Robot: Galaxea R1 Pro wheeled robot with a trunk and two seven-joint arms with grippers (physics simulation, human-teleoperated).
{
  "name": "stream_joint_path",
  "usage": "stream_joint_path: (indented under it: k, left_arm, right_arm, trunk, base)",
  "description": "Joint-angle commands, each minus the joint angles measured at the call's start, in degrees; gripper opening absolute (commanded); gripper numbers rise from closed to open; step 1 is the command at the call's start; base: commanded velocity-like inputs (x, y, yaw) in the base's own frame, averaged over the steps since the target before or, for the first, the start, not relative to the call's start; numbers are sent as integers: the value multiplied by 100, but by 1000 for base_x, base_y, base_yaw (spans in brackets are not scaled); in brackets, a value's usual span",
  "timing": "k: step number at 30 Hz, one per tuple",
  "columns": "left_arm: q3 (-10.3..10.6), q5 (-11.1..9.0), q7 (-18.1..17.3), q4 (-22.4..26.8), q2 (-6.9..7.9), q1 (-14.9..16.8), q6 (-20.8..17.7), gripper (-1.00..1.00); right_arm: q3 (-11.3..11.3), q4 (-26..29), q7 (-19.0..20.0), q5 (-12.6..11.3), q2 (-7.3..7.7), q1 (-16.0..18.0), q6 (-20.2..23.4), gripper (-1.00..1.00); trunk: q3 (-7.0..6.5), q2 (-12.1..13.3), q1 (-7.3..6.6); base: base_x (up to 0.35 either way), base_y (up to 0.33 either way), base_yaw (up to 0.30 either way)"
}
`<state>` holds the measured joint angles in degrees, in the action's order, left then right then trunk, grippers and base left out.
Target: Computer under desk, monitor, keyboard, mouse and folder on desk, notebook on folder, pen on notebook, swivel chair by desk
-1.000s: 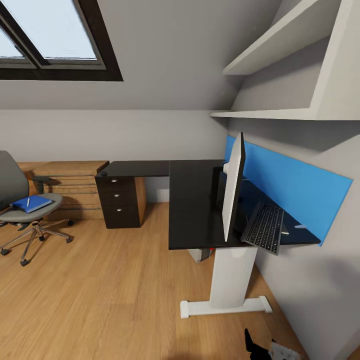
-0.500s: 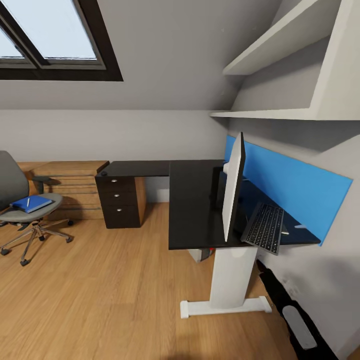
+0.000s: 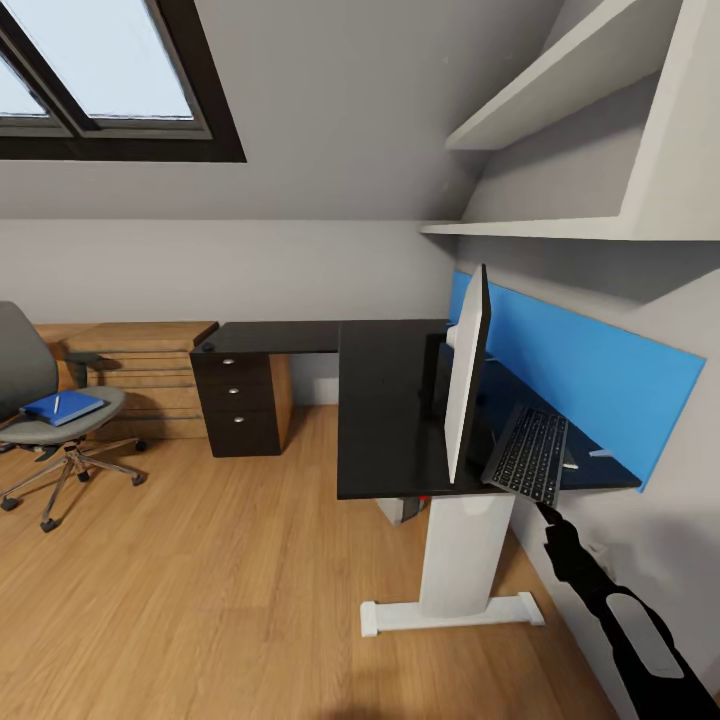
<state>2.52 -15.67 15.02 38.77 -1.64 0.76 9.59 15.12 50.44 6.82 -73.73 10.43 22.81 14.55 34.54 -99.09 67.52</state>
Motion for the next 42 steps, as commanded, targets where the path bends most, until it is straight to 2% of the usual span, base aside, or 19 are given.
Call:
stream_joint_path:
  k: [1,8,17,28,34,42]
  left_arm:
    - [28,-56,32,-1,1,3,79,100]
    - [32,-59,36,-21,-3,3,151,100]
    - [52,-35,28,-420,1,3,165,100]
    - [73,-24,27,-466,-3,3,166,100]
    - [73,-24,27,-467,-3,3,166,100]
    - [73,-23,23,-464,-3,3,171,100]
  right_arm:
    - [12,0,30,-35,0,4,43,100]
    - [9,5,90,-30,3,4,55,100]
    - [8,172,293,-5,3,-3,59,100]
    - [45,143,358,-16,8,-5,57,100]
    - [206,-87,355,-24,3,-5,36,100]
    - [299,-144,347,-28,-1,4,14,100]
  trunk:
    - [6,-3,-1]
    - [6,-3,-1]
    - [6,-3,-1]
    - [6,-3,-1]
    - [6,-3,-1]
    - [6,-3,-1]
  base:
    - [0,0,0]
    - [0,0,0]
    - [1,0,0]
    - [105,0,0]
    - [5,0,0]
    - [72,0,0]
